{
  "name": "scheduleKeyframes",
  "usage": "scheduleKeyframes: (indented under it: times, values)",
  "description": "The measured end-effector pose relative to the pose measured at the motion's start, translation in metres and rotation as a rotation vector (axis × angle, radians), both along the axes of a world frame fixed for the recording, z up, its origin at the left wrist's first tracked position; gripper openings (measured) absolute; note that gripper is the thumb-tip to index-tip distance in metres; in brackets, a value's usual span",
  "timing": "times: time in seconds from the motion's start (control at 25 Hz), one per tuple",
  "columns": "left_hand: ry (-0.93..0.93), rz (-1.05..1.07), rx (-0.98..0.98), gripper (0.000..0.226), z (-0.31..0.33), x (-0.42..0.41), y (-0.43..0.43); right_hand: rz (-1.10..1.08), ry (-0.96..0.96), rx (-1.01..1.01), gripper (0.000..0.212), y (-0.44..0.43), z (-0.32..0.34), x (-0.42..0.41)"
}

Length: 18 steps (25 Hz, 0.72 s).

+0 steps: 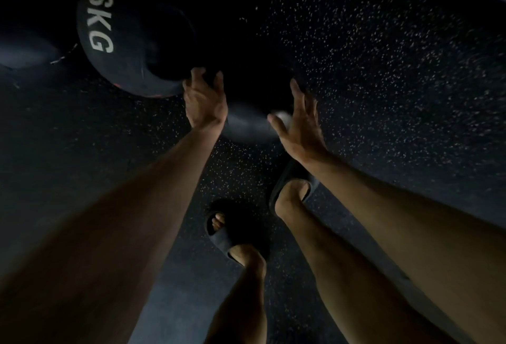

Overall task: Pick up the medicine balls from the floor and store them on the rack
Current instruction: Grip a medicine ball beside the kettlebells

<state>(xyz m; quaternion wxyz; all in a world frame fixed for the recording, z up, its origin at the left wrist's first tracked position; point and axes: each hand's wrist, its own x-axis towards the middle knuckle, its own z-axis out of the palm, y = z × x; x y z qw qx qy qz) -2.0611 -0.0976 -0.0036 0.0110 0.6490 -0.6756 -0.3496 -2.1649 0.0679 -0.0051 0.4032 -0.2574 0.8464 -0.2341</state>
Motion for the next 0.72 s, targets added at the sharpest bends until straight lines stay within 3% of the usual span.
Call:
scheduleKeyframes:
  times: [0.08,0.16,0.28,0.48,0.6,0.72]
  values:
    - [0.019,-0.105,-0.121,0.048,0.004,-0.009,-0.004,-0.032,-0.028,0.006,0.087,-0.008,-0.006,0.000]
    - [0.059,-0.353,-0.210,0.053,0.007,-0.006,0.009,-0.060,-0.054,0.025,0.087,-0.018,-0.006,-0.007]
    - [0.050,-0.594,-0.139,0.069,0.004,0.003,0.025,-0.095,-0.080,0.041,0.085,-0.023,-0.008,-0.032]
    - [0.014,-0.662,-0.024,0.081,0.014,-0.022,-0.003,-0.215,-0.094,0.122,0.077,-0.045,-0.007,-0.053]
    - [-0.115,-0.692,0.021,0.081,0.030,-0.034,-0.011,-0.138,-0.167,0.157,0.077,-0.047,0.016,-0.051]
    - [-0.281,-0.720,0.071,0.074,0.057,-0.029,-0.010,-0.125,-0.143,0.131,0.061,-0.034,0.049,-0.042]
